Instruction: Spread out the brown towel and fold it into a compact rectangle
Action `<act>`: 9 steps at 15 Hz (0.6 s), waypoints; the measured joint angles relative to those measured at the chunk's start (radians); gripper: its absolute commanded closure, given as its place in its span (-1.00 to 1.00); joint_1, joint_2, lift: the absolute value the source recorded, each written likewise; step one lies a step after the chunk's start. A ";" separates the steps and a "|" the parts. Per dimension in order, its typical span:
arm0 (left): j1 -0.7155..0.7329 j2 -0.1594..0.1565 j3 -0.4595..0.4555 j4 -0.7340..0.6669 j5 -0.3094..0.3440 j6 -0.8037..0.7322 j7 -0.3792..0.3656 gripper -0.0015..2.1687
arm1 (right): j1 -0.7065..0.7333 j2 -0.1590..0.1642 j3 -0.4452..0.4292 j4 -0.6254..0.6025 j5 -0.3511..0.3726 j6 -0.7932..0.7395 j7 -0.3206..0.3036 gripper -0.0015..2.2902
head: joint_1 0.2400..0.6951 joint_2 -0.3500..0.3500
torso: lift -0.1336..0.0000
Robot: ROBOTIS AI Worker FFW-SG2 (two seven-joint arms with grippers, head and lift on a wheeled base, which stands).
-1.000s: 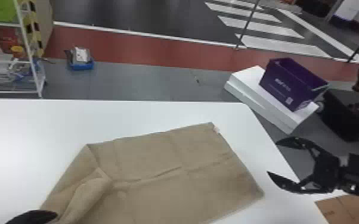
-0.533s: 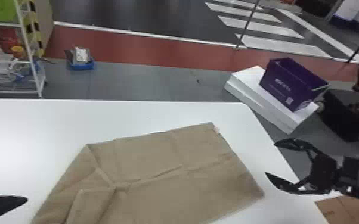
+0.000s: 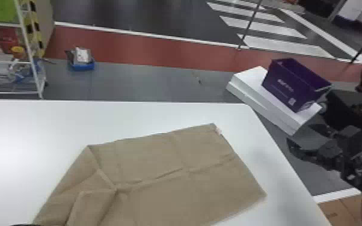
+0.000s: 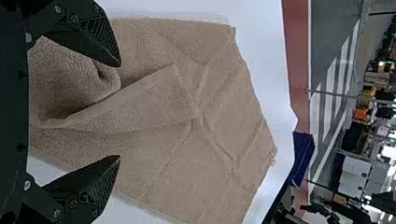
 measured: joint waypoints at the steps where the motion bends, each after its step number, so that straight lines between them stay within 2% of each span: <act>1: -0.001 0.000 -0.005 -0.001 -0.002 0.041 0.003 -0.75 | -0.005 0.000 0.002 -0.001 -0.002 0.004 0.001 -0.88 | 1.00 -1.00 | -0.85; 7: -0.045 0.000 -0.073 0.002 -0.029 0.335 0.061 -0.69 | -0.017 0.002 0.004 -0.016 -0.012 0.004 0.003 -0.88 | 1.00 -1.00 | -0.85; 9: -0.050 0.000 -0.090 -0.008 -0.036 0.377 0.062 -0.69 | -0.011 -0.001 -0.001 -0.017 -0.019 -0.004 0.003 -0.88 | 1.00 -1.00 | -0.85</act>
